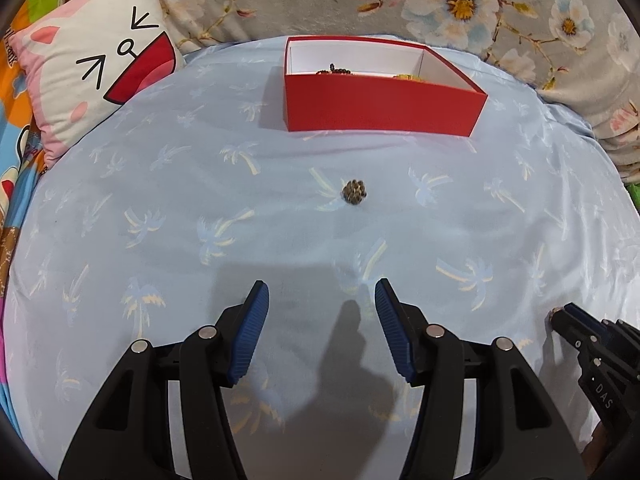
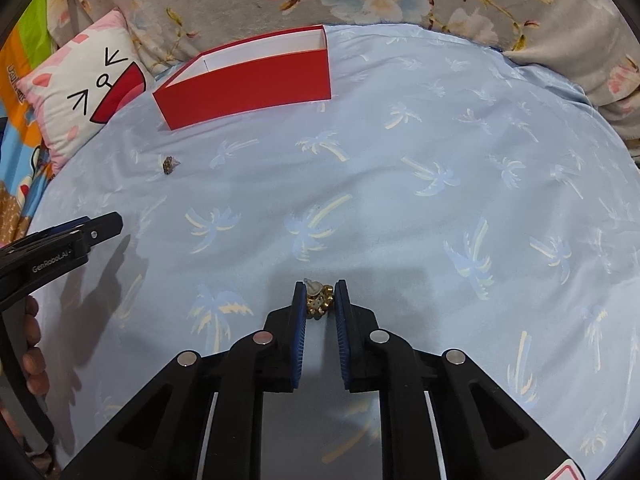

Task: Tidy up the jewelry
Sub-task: 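Grasp a gold flower ring with the right gripper while the left grasps another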

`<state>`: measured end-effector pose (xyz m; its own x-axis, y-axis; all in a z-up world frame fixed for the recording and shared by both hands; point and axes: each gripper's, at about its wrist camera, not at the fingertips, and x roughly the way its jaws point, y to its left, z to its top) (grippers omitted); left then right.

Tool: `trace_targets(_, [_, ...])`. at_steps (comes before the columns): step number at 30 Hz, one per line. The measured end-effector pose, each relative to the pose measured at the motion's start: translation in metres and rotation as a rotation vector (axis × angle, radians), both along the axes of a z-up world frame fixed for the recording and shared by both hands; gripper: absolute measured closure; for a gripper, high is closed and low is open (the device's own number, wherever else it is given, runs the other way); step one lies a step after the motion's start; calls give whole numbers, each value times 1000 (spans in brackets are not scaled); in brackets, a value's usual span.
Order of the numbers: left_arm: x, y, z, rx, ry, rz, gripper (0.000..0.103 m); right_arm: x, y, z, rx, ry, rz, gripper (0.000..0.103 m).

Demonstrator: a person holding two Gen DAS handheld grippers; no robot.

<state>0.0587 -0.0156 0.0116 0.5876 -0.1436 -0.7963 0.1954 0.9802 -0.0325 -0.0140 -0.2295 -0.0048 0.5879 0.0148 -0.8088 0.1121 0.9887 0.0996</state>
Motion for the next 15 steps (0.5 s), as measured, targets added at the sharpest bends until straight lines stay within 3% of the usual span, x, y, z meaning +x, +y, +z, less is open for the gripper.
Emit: trace_targets(15, [64, -22, -9, -28, 2, -10, 51, 23, 0, 15, 30, -23, 23, 90])
